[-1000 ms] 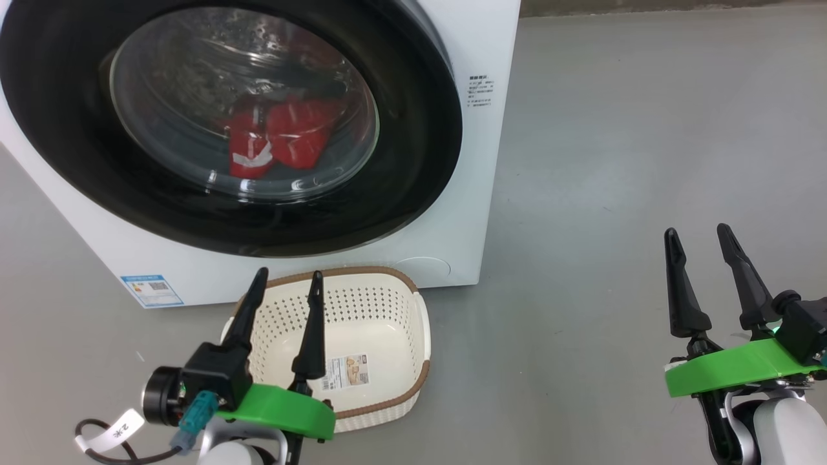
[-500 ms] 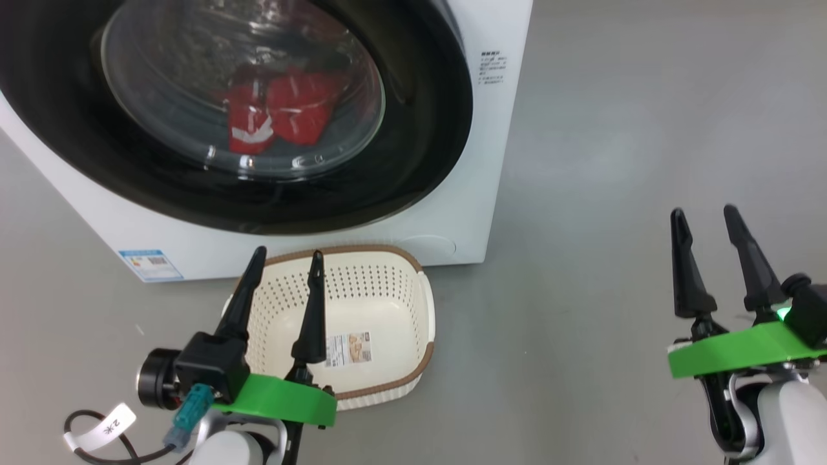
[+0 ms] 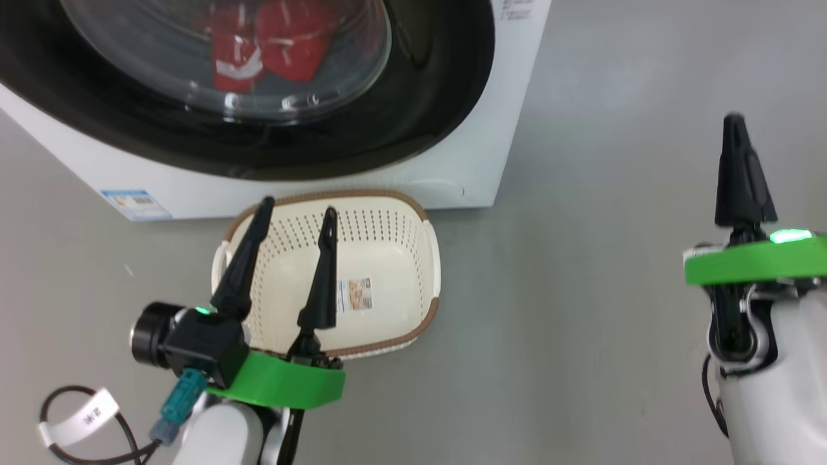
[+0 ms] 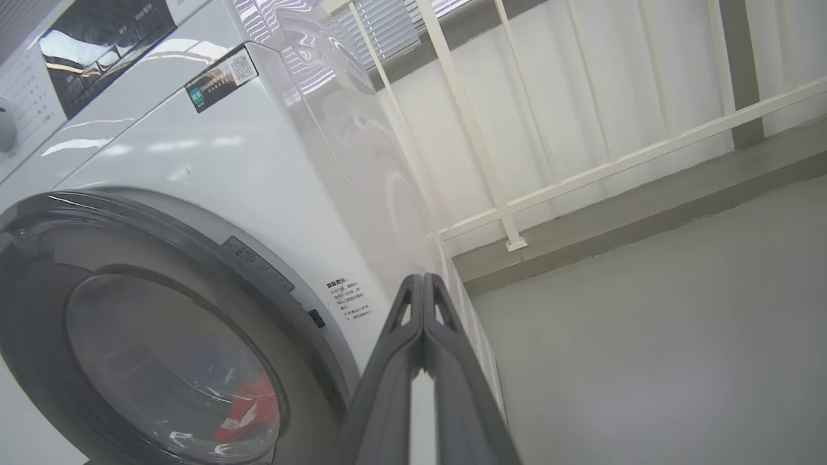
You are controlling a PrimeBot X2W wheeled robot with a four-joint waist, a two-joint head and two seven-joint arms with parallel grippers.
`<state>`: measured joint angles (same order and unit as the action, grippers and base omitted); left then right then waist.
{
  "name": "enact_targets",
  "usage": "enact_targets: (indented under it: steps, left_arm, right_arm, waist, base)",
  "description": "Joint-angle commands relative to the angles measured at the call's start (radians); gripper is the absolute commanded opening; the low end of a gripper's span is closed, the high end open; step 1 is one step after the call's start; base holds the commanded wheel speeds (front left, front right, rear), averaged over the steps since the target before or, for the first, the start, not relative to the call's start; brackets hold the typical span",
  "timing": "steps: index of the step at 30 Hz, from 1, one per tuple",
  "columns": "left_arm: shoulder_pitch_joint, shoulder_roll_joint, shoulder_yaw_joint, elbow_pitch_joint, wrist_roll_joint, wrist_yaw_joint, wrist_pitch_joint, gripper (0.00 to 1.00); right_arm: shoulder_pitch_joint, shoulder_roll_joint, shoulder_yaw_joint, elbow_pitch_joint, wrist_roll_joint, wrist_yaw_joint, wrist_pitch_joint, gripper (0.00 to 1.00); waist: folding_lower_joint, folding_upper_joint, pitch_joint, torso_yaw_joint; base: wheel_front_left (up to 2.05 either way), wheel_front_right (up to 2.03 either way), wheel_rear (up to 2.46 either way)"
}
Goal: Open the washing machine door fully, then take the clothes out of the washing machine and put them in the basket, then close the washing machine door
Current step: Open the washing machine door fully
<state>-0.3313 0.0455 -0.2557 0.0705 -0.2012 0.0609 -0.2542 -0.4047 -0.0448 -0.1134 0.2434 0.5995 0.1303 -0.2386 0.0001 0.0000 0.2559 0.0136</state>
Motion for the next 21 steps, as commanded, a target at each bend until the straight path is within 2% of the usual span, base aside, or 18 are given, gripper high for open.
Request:
enact_targets:
  steps: [1,10,21]
  left_arm:
    - [-0.035,0.012,0.030,-0.039,0.014,-0.006,-0.008,1.00]
    - [-0.068,0.012,0.038,-0.091,0.046,-0.017,-0.008,1.00]
    - [-0.085,0.011,0.046,-0.103,0.064,-0.027,-0.008,1.00]
  right_arm:
    - [-0.052,-0.005,0.031,-0.009,0.046,0.000,-0.010,0.00]
    - [-0.226,-0.005,0.098,0.055,0.253,0.000,0.002,0.00]
    - [-0.402,-0.005,0.138,0.070,0.483,0.000,0.176,0.00]
  waist:
    - [0.0000,0.0000,0.058,0.013]
    - [0.0000,0.0000,0.158,0.031]
    - [0.0000,0.0000,0.225,0.057]
  base:
    - [0.00,0.00,0.00]
    - [0.00,0.00,0.00]
    - [0.00,0.00,0.00]
